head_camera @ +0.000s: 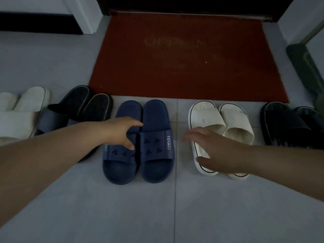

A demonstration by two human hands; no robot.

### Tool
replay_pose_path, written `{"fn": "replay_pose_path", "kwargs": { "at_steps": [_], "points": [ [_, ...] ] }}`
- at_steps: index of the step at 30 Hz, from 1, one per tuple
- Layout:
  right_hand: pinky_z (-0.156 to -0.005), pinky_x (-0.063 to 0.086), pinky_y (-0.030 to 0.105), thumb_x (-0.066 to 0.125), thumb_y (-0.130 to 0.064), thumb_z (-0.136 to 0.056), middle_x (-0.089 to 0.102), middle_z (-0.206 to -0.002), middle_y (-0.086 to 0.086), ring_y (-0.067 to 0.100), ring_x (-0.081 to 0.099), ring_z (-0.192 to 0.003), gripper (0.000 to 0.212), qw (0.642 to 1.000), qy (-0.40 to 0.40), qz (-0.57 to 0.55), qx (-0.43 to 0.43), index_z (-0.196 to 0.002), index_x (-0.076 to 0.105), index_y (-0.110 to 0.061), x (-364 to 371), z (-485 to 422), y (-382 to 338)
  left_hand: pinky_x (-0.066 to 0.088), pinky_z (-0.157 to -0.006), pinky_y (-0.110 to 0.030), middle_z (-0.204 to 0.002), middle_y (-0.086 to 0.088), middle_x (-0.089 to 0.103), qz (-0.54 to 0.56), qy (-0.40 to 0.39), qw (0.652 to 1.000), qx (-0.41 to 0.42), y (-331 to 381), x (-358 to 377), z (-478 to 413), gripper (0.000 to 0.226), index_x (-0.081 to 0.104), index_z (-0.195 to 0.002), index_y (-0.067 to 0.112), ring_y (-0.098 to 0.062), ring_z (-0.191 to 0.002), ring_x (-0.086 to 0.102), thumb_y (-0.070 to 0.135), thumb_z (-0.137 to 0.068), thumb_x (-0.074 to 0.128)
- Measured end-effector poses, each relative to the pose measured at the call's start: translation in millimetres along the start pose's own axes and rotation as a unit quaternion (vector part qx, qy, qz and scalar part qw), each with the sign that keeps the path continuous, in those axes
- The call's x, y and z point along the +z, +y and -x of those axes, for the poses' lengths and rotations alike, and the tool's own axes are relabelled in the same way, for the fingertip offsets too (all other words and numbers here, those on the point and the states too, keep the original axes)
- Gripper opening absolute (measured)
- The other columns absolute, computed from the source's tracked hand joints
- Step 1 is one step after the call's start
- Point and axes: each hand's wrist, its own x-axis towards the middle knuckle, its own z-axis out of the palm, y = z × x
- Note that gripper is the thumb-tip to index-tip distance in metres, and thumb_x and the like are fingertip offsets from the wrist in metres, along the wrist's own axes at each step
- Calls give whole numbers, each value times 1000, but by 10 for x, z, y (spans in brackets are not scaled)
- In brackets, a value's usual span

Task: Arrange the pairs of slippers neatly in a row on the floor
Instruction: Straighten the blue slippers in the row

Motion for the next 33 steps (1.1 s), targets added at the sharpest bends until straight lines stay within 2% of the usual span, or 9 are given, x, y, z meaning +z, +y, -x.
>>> {"fn": "replay_pose_path", "kwargs": {
  "at_steps": [3, 6, 11, 16, 20, 24, 27, 30, 33],
  "points": [
    [-96, 29, 25, 59, -20, -83, 16, -152, -3, 22, 23, -135, 75, 998, -24, 64, 9, -144, 15, -25, -30, -458, -282, 32, -110, -32, -144, 3, 36, -48, 4, 999, 11, -138, 133, 18, 87, 25, -143, 28, -18, -132, 33, 29, -72, 75],
    [-108, 32, 39, 64, -32, -82, 9, -155, 7, 32, 24, -137, 86, 996, -13, 12, 89, -146, 8, -24, 190, -843, -395, 33, -108, -36, -139, 0, 42, -65, 54, 996, 33, -206, 250, -29, 74, 29, -141, 28, -22, -130, 35, 23, -78, 69],
    [-81, 41, 29, 63, -29, -83, 35, -131, 13, 31, 54, -99, 48, 977, 82, -120, 159, -122, 39, -17, 566, -897, -299, 34, -104, -32, -135, 1, 46, -34, 100, 992, 73, -201, 281, -114, 70, 32, -139, 32, -18, -124, 38, 7, -81, 62],
    [-87, 41, 30, 60, -19, -85, 40, -129, 11, 26, 52, -104, 41, 976, 73, -160, 126, -122, 42, -22, 501, -819, -158, 31, -99, -33, -133, -2, 46, -97, 102, 987, 72, -52, 251, -195, 61, 29, -140, 33, -27, -121, 36, 8, -87, 46],
    [-104, 37, 30, 54, -9, -88, 31, -143, 6, 22, 44, -124, 59, 974, 18, -202, 98, -139, 31, -28, 470, -749, -69, 29, -102, -37, -125, -11, 55, -86, 117, 989, -35, 99, 166, -260, 33, 49, -119, 15, -31, -115, 44, 27, -95, 29],
    [-99, 45, 33, 51, -6, -88, 34, -146, 8, 20, 49, -121, 68, 971, 33, -209, 109, -144, 20, -30, 380, -722, -6, 25, -107, -42, -92, -9, 61, -154, 82, 972, -155, 274, 190, -403, 64, 59, -86, 11, -29, -104, 53, 60, -90, 18],
    [-77, 43, 21, 57, -12, -87, 40, -143, 5, 9, 55, -99, 70, 963, 96, -226, 116, -143, 19, -28, 147, -721, 29, 24, -109, -41, -111, -11, 58, -75, 70, 973, -207, 360, 168, -526, 65, 57, -106, 11, -31, -116, 47, 68, -81, 37],
    [-78, 39, 20, 58, -18, -87, 31, -150, 0, 5, 54, -99, 69, 947, 147, -258, 118, -142, 19, -32, -127, -693, 34, 32, -106, -35, -141, -15, 39, 37, -2, 974, -225, 399, -6, -561, 72, 33, -137, 7, -30, -130, 36, 47, -83, 55],
    [-84, 39, 22, 58, -23, -88, 31, -149, -3, 4, 54, -97, 66, 944, 172, -261, 106, -141, 21, -34, -335, -603, 17, 36, -100, -29, -142, -13, 36, -9, -75, 972, -222, 472, -106, -559, 68, 20, -143, 4, -25, -121, 41, 35, -90, 50]
  ]
}}
